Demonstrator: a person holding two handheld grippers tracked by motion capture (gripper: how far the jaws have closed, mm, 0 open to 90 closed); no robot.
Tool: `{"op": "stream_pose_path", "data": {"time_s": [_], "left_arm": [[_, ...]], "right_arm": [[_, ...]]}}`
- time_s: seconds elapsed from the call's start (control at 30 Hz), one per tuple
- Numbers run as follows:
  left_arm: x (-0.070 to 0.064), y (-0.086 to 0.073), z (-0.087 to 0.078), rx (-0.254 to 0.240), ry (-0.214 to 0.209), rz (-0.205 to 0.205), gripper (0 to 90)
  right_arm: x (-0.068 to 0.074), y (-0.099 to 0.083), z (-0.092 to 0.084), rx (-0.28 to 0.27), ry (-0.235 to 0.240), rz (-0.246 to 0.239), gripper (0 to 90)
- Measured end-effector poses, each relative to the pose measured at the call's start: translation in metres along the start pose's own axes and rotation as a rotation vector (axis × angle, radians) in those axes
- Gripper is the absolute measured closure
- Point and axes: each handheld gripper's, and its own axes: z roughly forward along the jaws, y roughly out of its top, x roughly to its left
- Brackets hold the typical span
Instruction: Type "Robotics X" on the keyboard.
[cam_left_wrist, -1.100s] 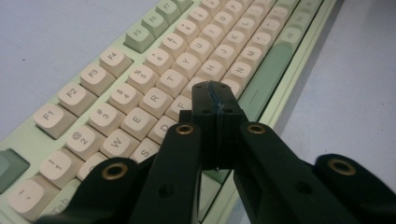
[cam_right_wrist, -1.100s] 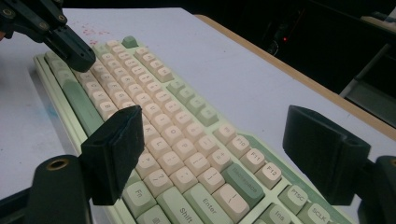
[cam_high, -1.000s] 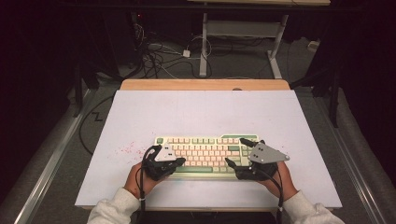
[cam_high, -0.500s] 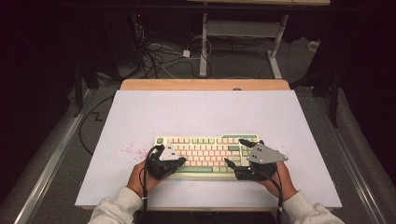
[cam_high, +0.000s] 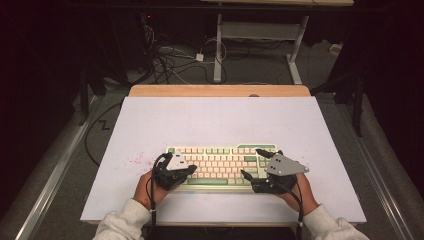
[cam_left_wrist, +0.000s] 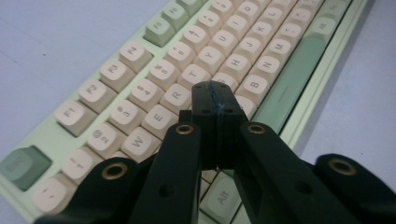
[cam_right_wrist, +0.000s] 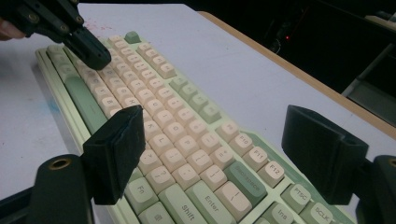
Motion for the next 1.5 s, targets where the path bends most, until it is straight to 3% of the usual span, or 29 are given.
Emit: {"op": "stream_pose_path", "data": {"time_s": [0.3, 0.8, 1.1, 1.27, 1.5], "left_arm": [[0.011, -0.006, -0.009, -0.018, 0.021, -0.039, 87.4], [0.012, -0.013, 0.004, 0.042, 0.032, -0.029, 87.4], [0.014, -0.014, 0.007, 0.053, 0.032, -0.031, 87.4], [0.015, -0.014, 0.006, 0.05, 0.04, -0.03, 87.4], [0.011, -0.007, -0.007, -0.005, 0.048, -0.02, 87.3]], "right_arm": [[0.0, 0.0, 0.0, 0.0, 0.0, 0.0, 22.1], [0.0, 0.0, 0.001, 0.001, 0.002, 0.0, 22.7], [0.001, 0.0, 0.001, 0.006, 0.006, -0.005, 23.6], [0.001, 0.0, 0.001, 0.005, 0.008, -0.005, 23.9], [0.0, 0.0, 0.0, 0.002, 0.005, -0.004, 23.8]]}}
